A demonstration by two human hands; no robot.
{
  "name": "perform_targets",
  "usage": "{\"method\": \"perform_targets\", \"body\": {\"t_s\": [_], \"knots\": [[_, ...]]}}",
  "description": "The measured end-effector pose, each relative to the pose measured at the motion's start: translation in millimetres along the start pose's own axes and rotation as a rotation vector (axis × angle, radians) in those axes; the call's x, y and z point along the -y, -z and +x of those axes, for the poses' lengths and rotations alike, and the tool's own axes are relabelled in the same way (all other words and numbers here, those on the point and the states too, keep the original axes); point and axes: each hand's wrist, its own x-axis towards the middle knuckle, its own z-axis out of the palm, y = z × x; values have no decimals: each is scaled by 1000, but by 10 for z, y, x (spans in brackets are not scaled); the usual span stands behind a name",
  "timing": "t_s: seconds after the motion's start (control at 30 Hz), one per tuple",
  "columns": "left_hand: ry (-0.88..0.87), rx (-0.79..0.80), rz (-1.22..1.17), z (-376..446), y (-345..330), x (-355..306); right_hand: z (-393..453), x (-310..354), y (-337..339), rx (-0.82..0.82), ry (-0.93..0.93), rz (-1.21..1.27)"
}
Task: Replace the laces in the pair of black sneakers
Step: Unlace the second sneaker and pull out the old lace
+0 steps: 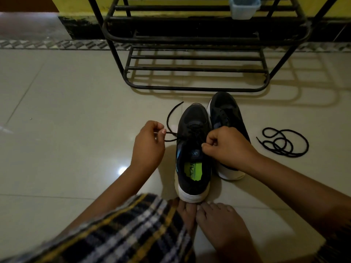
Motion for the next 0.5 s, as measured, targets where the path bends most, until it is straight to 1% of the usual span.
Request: {"method": "perform_targets", "body": {"t_s": [0.07,0.13,0.23,0.3,0.37,0.43,0.5], "knots": [[-155,24,99,-19,-18,-33,-1,8,-3,-3,9,-10],[-293,102,197,-28,-35,-112,-2,19,-4,-6,14,-17],[-430,205,356,-54,-103,-203,-11,45,1,-6,23,-22],[-455,189,397,-61,-143,-208,-16,53,0,-9,39,-21],[-444,141,353,-67,-142,-194,-15,48,-3,-11,41,-14],[-412,96,247,-73,-120,-192,-15,36,-6,-13,37,-9],[-317,60,78,-76,-93,-206,-13,20,-7,-16,36,-9]]}}
